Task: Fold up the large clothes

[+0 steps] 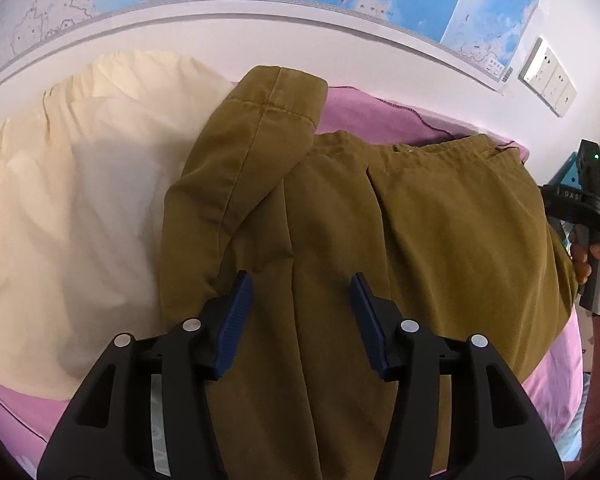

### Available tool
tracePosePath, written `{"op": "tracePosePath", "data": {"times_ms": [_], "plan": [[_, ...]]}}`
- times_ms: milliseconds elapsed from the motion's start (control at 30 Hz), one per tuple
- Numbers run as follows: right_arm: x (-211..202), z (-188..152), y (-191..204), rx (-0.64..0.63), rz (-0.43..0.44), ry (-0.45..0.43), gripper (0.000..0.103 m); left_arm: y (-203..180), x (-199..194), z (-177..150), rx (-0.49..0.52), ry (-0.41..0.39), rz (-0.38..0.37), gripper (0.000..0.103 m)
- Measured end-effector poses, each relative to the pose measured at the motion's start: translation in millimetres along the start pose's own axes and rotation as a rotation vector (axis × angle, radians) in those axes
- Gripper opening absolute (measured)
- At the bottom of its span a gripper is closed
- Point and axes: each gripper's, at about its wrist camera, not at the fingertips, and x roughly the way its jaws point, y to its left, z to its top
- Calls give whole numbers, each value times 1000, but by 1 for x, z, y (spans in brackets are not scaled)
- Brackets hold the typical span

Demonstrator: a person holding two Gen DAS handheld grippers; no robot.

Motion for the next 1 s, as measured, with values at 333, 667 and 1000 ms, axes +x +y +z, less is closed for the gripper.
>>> {"op": "tracePosePath", "data": {"times_ms": [333, 667, 1000], "plan": [[-93, -53, 3, -157, 69, -163, 55, 31, -86, -45, -56, -195, -64, 66], [-43, -125, 26, -347, -113, -41, 51, 46, -49, -90, -123, -127, -98, 72], [-108, -164, -13, -203, -48, -202, 87, 30, -36, -107, -23, -74, -183, 72]]}}
